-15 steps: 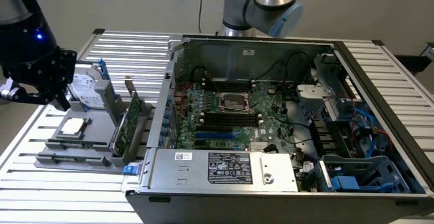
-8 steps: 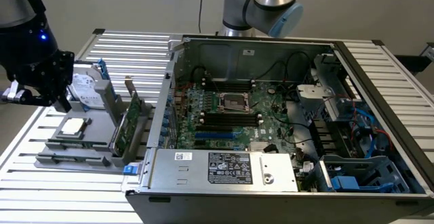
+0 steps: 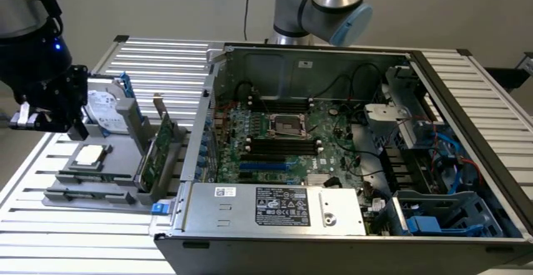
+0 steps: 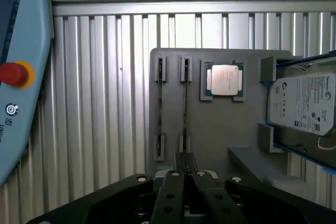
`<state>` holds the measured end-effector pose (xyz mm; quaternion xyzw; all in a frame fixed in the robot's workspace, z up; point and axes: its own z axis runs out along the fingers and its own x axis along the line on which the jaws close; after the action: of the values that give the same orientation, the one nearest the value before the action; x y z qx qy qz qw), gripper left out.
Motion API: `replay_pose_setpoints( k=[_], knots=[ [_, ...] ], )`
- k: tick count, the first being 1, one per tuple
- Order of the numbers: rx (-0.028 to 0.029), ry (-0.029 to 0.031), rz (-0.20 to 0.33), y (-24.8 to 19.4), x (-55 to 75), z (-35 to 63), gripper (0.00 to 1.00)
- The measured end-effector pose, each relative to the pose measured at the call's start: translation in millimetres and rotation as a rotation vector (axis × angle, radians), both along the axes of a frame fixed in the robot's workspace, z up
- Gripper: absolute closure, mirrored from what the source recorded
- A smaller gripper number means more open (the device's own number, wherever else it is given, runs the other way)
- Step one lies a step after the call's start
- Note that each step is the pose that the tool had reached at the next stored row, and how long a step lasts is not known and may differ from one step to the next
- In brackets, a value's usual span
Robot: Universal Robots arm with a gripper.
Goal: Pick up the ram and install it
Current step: 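Pick up the ram and move it above insertion slot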
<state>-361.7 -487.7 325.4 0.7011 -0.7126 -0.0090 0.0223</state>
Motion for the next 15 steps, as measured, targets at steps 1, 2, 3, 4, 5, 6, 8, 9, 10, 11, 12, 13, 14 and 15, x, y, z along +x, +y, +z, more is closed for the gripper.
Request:
replay_pose_setpoints(
  k=[1,2,3,4,5,6,8,9,10,11,12,13,14,15],
  knots=[
    [0.0,-0.0001,0.0,0.0,-0.3,0.0,0.89],
    [0.0,-0.0001,0.001,0.0,-0.3,0.0,0.89],
    [0.0001,-0.0002,0.001,0.0,-0.3,0.0,0.88],
    [0.0,-0.0001,0.001,0.0,-0.3,0.0,0.83],
    [-0.0001,0.0,0.001,-0.2,-0.6,0.1,0.83],
    [-0.0001,-0.0001,0.001,-0.5,-1.1,0.0,0.76],
    [0.0001,-0.0002,0.001,-2.4,-3.0,-1.6,0.7],
    [-0.0001,-0.0001,0.001,-3.5,-4.2,-3.3,0.64],
    [0.0,-0.0002,0.001,-4.8,-5.2,-5.1,0.64],
    [0.0,-0.0002,0.001,-6.4,-5.8,-6.9,0.64],
    [0.0,-0.0002,0.001,-8.1,-6.4,-8.7,0.64],
    [0.0,-0.0001,0.002,-9.9,-6.8,-10.5,0.64],
    [0.0,-0.0001,0.002,-11.7,-7.1,-12.3,0.64],
    [0.0,0.0,0.002,-13.6,-7.3,-14.2,0.64]
  ],
)
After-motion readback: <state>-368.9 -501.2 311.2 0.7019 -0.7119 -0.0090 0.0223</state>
